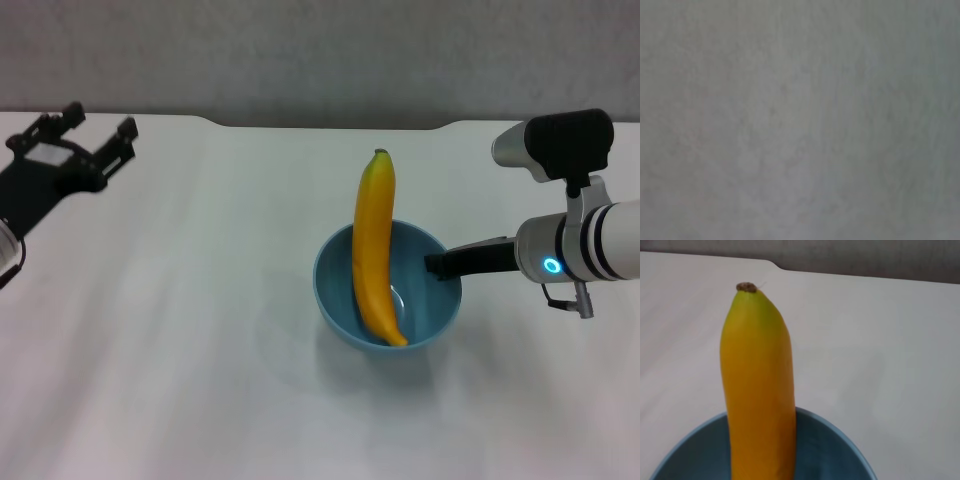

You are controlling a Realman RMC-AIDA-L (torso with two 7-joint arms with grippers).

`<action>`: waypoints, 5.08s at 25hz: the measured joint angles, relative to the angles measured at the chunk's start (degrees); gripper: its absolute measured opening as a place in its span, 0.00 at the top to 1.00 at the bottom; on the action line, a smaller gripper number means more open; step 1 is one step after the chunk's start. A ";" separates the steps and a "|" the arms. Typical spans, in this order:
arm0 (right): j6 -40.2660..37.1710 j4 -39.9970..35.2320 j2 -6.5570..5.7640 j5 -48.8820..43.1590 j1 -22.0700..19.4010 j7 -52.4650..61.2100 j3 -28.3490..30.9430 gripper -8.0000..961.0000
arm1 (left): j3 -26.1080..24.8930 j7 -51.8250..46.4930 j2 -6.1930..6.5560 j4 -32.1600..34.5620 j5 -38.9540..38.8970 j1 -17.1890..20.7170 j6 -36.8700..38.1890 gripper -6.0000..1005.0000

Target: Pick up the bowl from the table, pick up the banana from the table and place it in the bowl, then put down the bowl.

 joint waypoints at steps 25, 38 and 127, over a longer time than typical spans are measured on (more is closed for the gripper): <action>-1.05 4.36 0.67 4.80 4.68 -0.12 -3.73 0.92 | 0.70 12.76 -1.96 -0.57 -0.39 0.07 10.82 0.28; -2.78 7.17 0.80 11.17 4.52 0.21 -12.45 0.91 | 2.93 12.28 -1.94 -1.19 -2.77 0.40 11.13 0.28; -4.85 4.61 0.67 58.88 -20.29 -64.63 2.86 0.19 | 21.79 26.90 -2.02 -5.33 -27.53 10.41 10.32 0.28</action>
